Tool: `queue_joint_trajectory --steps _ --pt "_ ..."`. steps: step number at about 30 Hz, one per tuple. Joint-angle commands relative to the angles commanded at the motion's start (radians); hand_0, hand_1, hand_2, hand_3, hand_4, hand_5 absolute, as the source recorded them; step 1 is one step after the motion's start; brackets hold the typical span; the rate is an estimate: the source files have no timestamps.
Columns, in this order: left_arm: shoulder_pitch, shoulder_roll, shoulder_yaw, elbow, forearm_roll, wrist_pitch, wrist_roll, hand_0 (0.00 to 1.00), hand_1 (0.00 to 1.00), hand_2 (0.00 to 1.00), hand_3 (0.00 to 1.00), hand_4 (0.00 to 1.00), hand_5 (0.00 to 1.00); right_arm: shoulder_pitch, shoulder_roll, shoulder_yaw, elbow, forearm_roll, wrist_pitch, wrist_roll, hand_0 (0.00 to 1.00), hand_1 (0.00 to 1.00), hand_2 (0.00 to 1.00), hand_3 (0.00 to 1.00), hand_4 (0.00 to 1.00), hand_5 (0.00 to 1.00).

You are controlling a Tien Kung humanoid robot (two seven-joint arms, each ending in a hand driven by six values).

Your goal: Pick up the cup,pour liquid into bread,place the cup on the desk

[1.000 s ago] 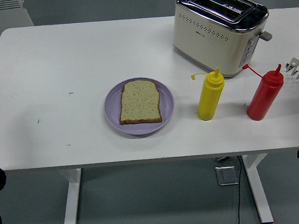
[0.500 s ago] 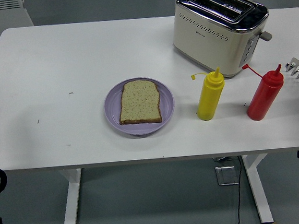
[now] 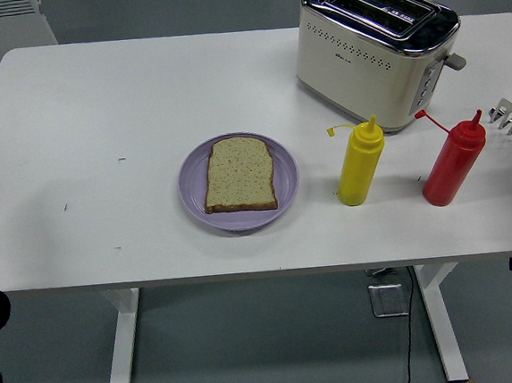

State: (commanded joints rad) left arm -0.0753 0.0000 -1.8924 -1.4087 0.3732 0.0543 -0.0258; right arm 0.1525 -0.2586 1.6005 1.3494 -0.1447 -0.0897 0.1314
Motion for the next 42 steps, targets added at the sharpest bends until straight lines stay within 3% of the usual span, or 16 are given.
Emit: queue_joint_trajectory --steps 42 --pt "-0.020 0.000 -0.006 0.001 -0.011 -0.001 -0.005 0.794 0.767 0.764 0.699 0.569 0.998 0.020 0.002 0.011 0.010 0.026 0.014 -0.002 0.778 0.716 0.753 0.817 0.722 0.611"
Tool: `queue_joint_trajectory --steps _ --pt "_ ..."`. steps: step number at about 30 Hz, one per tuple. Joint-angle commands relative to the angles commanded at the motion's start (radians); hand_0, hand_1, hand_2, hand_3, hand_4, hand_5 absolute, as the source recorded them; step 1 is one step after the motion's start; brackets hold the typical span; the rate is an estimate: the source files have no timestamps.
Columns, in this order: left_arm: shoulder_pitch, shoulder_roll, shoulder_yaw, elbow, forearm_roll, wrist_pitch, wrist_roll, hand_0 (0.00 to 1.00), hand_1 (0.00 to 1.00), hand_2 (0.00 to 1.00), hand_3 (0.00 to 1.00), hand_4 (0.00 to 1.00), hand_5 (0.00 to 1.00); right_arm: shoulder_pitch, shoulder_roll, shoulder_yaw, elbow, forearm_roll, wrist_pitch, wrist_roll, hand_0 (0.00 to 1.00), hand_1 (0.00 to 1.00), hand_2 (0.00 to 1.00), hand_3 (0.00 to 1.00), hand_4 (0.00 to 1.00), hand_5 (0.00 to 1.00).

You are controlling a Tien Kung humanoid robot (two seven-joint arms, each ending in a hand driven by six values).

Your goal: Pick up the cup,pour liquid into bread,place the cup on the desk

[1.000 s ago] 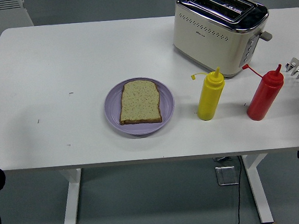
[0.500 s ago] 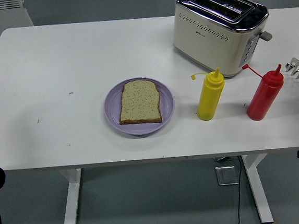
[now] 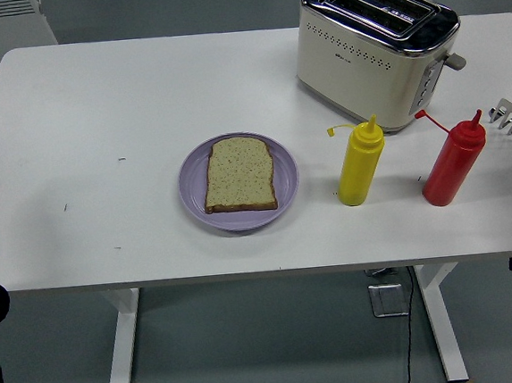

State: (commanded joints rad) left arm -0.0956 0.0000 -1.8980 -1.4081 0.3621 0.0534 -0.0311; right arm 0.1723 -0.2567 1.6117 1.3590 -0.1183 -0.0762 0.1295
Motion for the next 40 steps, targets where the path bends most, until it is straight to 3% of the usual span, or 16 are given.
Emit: queue_joint_trajectory --steps 40 --pt "0.001 0.000 0.008 0.000 -0.001 0.003 0.001 0.793 0.767 0.765 0.699 0.571 0.998 -0.001 -0.002 -0.006 0.003 -0.008 0.005 -0.004 0.777 0.715 0.748 0.814 0.724 0.604"
